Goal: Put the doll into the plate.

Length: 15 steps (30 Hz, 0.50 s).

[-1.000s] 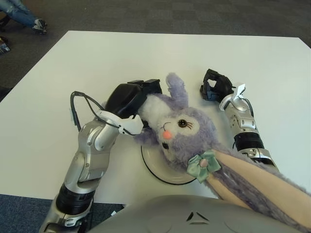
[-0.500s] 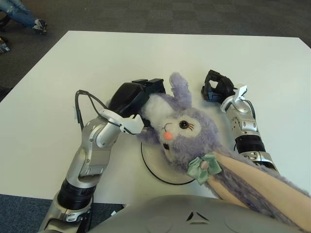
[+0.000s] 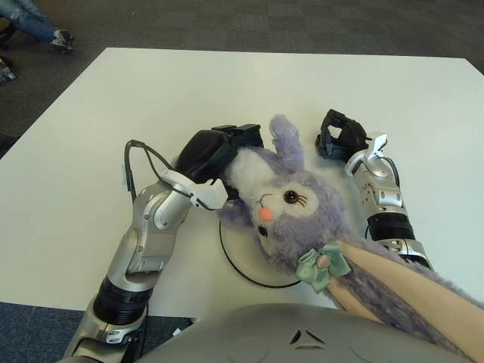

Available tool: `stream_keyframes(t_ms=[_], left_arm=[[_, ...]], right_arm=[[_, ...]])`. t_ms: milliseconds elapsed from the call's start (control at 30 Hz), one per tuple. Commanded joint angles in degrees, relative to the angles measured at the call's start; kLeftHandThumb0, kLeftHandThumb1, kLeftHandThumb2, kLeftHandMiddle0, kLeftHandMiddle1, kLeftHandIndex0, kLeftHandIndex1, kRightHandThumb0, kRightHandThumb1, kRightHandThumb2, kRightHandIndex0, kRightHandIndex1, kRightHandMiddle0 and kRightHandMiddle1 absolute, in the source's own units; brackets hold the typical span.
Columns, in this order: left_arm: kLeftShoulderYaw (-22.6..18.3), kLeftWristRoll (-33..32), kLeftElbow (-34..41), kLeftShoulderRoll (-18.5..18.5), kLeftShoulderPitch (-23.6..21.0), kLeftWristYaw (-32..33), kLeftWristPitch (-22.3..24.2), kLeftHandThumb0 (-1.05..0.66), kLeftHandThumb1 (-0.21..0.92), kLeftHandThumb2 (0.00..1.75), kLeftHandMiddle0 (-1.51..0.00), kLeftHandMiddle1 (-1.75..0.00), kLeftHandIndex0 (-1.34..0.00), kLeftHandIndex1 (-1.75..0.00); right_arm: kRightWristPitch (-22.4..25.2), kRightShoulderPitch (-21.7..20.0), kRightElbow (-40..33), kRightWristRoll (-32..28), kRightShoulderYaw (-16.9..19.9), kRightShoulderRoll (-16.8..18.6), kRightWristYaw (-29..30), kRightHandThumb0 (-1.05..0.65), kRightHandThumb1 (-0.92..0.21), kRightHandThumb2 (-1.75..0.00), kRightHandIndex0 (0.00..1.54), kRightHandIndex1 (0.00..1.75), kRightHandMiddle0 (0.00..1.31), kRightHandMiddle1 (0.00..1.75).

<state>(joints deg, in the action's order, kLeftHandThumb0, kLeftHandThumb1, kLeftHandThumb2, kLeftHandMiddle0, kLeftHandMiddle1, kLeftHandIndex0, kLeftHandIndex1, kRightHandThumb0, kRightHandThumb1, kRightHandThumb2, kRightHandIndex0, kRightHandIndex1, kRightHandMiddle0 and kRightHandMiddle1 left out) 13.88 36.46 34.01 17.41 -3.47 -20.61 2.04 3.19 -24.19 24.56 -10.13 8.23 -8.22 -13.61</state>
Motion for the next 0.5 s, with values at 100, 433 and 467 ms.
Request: stream_keyframes(t_ms=[100, 433, 467], left_arm=[[1.5, -0.1, 0.8, 0.3, -1.5, 0.0, -2.0, 0.56, 0.10, 1.58, -0.79, -1.75, -0.94, -1.75], [2.6, 0.5, 0.3, 0.8, -1.9, 0.2, -3.6, 0.56, 0.10, 1.58, -0.79, -1.75, -0.94, -1.75], [2.7, 0.4, 0.3, 0.9, -2.0, 0.0, -3.8, 0.56, 0.10, 1.58, -0.79, -1.75, -0.94, -1.75]], right_arm=[[1.9, 1.7, -0.6, -0.6, 0.3, 0.5, 0.4, -0.51, -0.25, -1.40, 1.28, 1.75, 0.67, 1.75], [1.8, 1.9, -1.0, -0.2, 0.0, 0.4, 0.4, -0.51, -0.25, -1.40, 1.28, 1.75, 0.67, 1.75], [1.8, 1.8, -1.0, -0.1, -0.1, 0.4, 0.5, -0.51, -0.25, -1.40, 1.28, 1.75, 0.67, 1.75]])
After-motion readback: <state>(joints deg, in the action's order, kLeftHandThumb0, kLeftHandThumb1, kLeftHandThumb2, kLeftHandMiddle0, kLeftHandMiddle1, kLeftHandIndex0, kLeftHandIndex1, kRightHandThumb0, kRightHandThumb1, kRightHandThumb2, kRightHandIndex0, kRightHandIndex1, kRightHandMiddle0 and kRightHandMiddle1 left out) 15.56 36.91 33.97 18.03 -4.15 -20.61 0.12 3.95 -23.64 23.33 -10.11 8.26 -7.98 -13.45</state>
